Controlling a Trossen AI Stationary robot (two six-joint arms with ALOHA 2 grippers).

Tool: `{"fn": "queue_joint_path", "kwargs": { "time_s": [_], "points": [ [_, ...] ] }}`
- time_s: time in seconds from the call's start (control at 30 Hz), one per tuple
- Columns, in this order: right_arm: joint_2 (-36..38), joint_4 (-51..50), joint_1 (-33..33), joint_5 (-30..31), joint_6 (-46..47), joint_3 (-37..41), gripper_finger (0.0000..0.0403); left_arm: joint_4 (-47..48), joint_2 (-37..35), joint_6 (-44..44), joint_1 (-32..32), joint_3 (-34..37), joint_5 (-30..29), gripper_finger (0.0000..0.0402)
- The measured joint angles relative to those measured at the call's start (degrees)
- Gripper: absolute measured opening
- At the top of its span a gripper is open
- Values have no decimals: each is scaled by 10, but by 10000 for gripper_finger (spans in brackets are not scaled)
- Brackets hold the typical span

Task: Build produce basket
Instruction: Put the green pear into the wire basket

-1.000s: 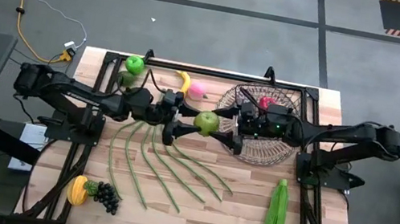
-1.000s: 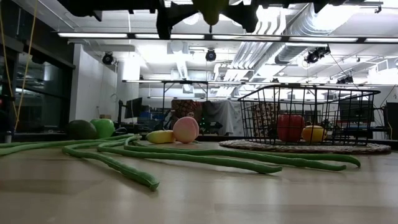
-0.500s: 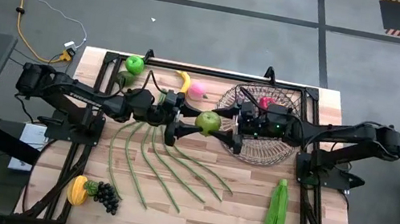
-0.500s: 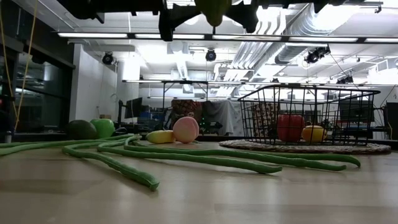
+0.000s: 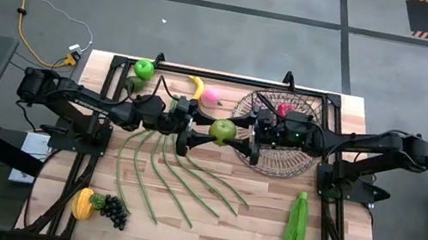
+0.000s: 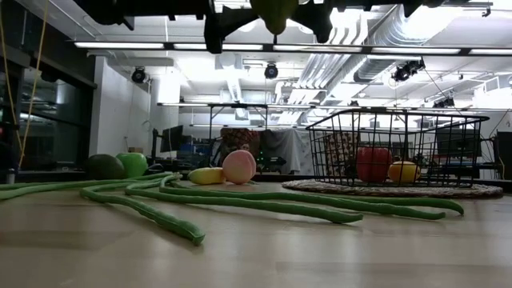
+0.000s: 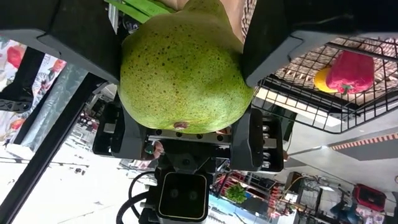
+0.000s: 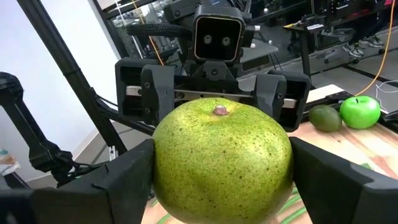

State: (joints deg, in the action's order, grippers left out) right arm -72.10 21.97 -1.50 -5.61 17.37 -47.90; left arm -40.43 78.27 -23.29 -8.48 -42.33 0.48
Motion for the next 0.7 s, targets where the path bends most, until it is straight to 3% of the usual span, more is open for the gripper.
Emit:
{"fn": "queue_joint_path", "kwargs": {
  "time_s": [0.33, 0.5, 0.7],
  "points": [
    [24, -49, -10, -10, -34, 0, 313, 74, -52, -7, -40, 0, 74, 356],
    [83, -119, -30, 16, -58, 0, 312, 181, -144, 27, -78, 0, 106, 355],
    [169, -193, -49, 71, -88, 0, 312, 301, -281, 49, -117, 0, 102, 355]
  ]
}}
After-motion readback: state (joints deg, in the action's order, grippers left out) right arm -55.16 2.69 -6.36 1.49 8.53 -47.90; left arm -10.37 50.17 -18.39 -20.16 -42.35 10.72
